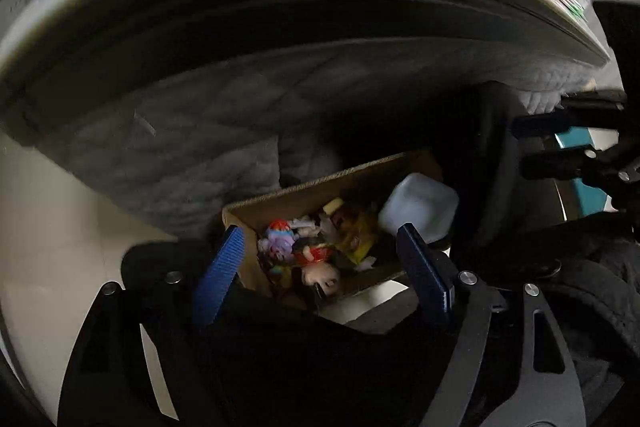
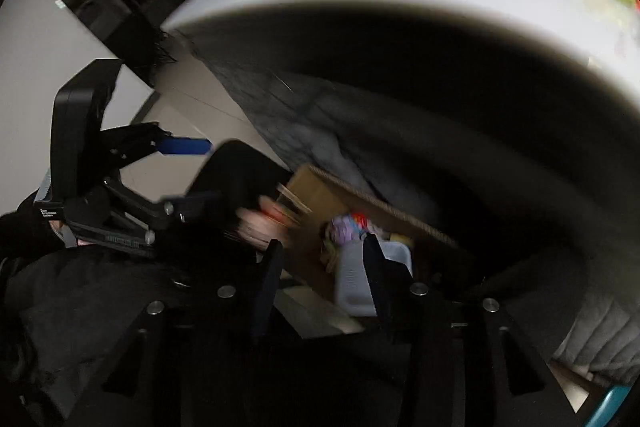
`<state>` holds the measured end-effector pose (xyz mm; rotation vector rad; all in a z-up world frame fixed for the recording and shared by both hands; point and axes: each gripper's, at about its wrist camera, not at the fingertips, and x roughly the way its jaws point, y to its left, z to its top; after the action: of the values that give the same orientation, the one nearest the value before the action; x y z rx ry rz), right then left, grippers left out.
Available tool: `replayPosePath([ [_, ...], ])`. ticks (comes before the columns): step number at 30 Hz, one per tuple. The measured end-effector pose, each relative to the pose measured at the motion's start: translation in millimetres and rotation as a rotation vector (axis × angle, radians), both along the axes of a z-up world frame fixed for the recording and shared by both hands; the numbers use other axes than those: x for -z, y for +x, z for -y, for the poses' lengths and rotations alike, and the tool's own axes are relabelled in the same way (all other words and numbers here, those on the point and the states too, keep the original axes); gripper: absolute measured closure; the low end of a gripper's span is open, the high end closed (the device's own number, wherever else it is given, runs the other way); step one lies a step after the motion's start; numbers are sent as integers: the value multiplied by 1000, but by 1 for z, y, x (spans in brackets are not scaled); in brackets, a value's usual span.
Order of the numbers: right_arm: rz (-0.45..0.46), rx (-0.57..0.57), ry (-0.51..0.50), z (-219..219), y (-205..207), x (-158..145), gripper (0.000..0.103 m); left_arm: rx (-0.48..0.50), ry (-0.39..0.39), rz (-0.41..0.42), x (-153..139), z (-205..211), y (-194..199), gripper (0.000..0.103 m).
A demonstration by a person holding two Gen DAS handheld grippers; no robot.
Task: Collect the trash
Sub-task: 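Drop the cartoon figure and clear tray into the cardboard box with both tools, then grasp the black plastic bag with the left tool while the right tool grasps the yellow toy piece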
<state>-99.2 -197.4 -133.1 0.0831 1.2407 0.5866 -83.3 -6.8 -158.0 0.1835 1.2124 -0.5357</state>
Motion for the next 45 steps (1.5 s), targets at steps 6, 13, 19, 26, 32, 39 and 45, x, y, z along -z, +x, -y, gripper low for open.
replayPosePath([
  [6,184,10,85,17,18,-75,56,-36,-102,106,-52,-12,7,26],
  [13,388,236,5,53,130,-120,42,-129,-183,333,-124,-8,53,17],
  [19,293,413,-31,85,234,-101,39,-230,-161,387,-144,-8,128,17],
  [26,279,336,-188,75,273,-73,67,-331,-147,381,-150,-9,226,17],
  [32,276,287,-120,85,253,-72,77,-432,-194,302,-145,-17,292,17],
  [39,270,277,-94,95,244,-76,77,-356,-102,331,-139,15,324,17],
  [45,269,258,-96,93,244,-77,78,-374,-27,265,-109,21,352,57],
])
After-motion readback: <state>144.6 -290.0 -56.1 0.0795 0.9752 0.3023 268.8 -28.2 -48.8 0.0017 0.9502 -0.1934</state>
